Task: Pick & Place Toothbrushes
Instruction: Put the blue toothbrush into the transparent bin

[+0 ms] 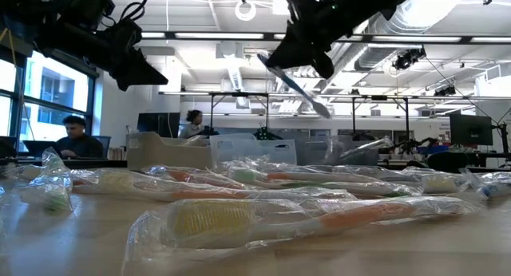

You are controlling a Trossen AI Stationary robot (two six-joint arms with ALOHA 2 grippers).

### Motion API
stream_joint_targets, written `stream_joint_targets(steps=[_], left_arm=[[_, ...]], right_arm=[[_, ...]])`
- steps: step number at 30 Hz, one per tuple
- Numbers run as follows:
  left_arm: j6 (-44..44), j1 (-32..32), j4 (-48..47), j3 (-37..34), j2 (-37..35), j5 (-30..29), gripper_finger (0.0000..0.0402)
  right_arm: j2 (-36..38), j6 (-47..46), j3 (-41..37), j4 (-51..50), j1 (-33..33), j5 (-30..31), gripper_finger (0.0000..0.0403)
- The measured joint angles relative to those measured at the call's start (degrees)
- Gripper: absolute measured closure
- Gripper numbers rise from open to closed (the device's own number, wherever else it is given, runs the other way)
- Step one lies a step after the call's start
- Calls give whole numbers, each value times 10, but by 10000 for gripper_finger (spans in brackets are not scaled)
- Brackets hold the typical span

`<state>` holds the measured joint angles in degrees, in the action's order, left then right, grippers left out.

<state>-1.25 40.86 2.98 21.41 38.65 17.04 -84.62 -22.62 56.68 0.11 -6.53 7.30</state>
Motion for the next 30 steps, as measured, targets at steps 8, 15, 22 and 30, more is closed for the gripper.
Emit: stream_joint_targets(steps=[8, 15, 22, 30], left_arm=[[-52, 0, 0, 0, 0, 0, 399], [-52, 0, -1, 0, 0, 0, 399], [-51, 0, -1, 0, 0, 6, 399], [-65, 0, -1, 0, 0, 33, 399]], right_arm=[[2, 25, 0, 90, -25, -31, 389], [2, 90, 0, 182, -45, -45, 389], [2, 151, 0, 246, -74, -68, 389], [2, 164, 0, 258, -138, -145, 389]])
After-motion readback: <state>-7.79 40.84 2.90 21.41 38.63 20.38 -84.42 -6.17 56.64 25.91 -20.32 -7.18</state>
